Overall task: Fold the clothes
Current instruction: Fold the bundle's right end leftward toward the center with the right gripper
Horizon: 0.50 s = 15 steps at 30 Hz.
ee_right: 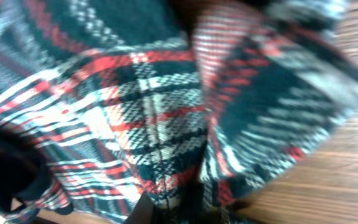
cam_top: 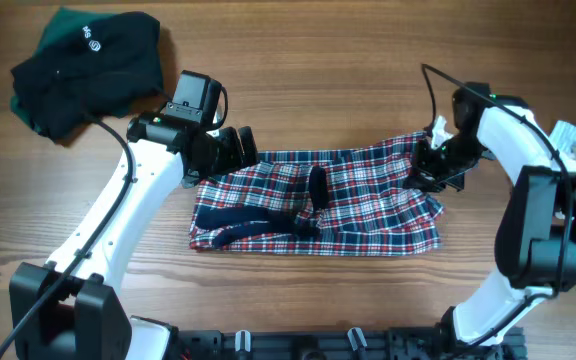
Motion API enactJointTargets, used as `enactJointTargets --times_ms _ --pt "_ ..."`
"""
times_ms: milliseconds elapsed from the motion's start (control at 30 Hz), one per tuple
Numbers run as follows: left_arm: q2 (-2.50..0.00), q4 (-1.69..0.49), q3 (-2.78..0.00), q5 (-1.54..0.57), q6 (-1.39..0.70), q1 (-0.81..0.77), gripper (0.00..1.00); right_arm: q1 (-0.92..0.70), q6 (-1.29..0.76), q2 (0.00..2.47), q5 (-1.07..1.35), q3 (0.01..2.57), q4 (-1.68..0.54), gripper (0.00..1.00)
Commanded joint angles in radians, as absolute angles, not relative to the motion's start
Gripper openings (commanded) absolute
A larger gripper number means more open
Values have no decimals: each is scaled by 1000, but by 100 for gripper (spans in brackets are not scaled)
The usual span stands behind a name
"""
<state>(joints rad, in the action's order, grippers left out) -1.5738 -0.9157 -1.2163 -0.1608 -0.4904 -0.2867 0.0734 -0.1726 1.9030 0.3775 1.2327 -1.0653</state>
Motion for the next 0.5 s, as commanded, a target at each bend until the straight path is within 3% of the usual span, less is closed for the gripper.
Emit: enactJointTargets --times_ms 0,267,467 --pt "-1552 -914 -1212 -155 -474 -283 100 24 -234 1848 416 1227 -1055 4" --pt "-1552 -913 -1212 -153 -474 -283 100 -49 -321 1760 418 1227 -1024 4" --pt "-1552 -917 -1212 -16 -479 -283 100 -127 -397 1681 417 1227 -995 4"
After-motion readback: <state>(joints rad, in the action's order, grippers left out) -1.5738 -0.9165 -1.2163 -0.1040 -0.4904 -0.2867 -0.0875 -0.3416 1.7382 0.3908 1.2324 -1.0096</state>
